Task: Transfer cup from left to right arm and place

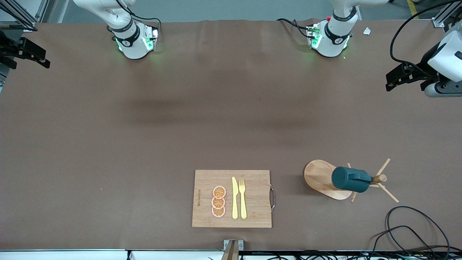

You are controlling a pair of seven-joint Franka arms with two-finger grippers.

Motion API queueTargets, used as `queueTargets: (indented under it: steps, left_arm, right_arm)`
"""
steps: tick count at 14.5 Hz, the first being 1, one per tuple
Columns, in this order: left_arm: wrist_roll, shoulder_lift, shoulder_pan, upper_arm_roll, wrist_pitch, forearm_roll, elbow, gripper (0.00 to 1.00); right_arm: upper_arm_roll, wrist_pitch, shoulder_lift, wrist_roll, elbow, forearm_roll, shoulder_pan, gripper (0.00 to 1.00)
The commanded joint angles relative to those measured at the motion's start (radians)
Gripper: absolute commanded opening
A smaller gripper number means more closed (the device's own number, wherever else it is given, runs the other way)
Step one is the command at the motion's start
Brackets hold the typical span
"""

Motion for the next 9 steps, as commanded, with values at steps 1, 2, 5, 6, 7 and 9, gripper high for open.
queueTargets:
  steps: [1,2,5,6,7,9]
  left_arm:
    - [0.014,0.012,-0.003,-0.003,-0.019,0.016,0.029,1.0]
    - [0.014,0.012,-0.001,-0.001,-0.019,0.015,0.031,1.0]
    - [0.009,0.024,-0.002,-0.001,-0.019,0.016,0.029,1.0]
    - [0.011,0.03,0.004,-0.001,-0.013,0.007,0.029,1.0]
    - [0.015,0.063,0.013,-0.001,-0.013,0.003,0.031,1.0]
    - [0.015,0.071,0.014,0.001,-0.001,0.0,0.041,1.0]
  right_arm:
    - [-0.008,-0.011,0.007,-0.02,0.016,0.017,-0.01,1.0]
    - [-0.008,-0.012,0.007,-0.022,0.014,0.017,-0.008,1.0]
    - [-0.008,-0.016,0.007,-0.025,0.007,0.018,-0.01,1.0]
    - [-0.01,-0.014,0.008,-0.025,0.005,0.018,-0.008,1.0]
    - [-0.01,-0.009,0.011,-0.027,0.008,0.029,-0.008,1.0]
    - [-0.012,-0.012,0.013,-0.028,0.008,0.03,-0.012,1.0]
